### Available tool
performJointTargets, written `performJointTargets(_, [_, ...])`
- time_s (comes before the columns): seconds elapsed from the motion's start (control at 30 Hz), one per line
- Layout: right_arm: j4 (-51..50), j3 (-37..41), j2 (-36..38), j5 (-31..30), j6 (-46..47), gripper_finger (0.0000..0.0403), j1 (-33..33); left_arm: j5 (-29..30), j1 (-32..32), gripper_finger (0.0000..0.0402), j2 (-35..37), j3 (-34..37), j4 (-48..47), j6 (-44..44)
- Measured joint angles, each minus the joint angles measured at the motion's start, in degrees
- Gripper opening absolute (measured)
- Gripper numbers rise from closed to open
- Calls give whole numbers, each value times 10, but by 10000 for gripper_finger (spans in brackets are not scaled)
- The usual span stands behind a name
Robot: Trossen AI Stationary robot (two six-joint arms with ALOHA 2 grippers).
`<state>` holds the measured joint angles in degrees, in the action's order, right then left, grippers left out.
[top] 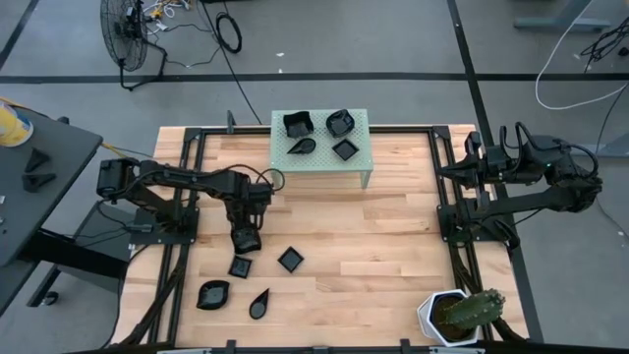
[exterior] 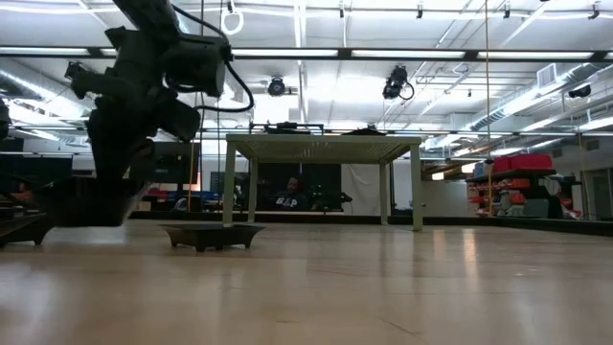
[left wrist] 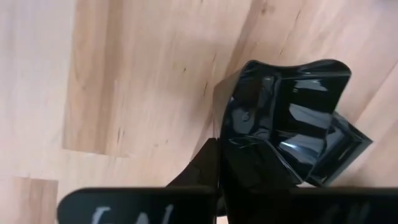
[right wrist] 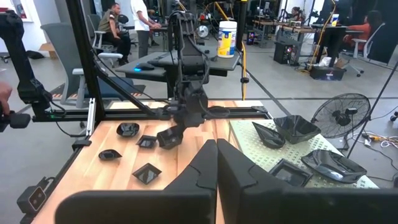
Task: Pick & Place Mini shaped plates
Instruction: Stack the distorted square plate on top of the distorted square plate on the shelf
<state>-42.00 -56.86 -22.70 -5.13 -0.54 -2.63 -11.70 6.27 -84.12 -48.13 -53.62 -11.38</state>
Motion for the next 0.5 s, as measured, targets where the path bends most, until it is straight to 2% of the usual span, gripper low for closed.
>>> performJointTargets(0.27, [0, 0, 0, 0, 0, 4, 0, 0, 27, 4, 0, -63, -50, 0])
performJointTargets(0.5, [0, 0, 0, 0, 0, 4, 0, 14, 56, 4, 0, -156, -150, -3])
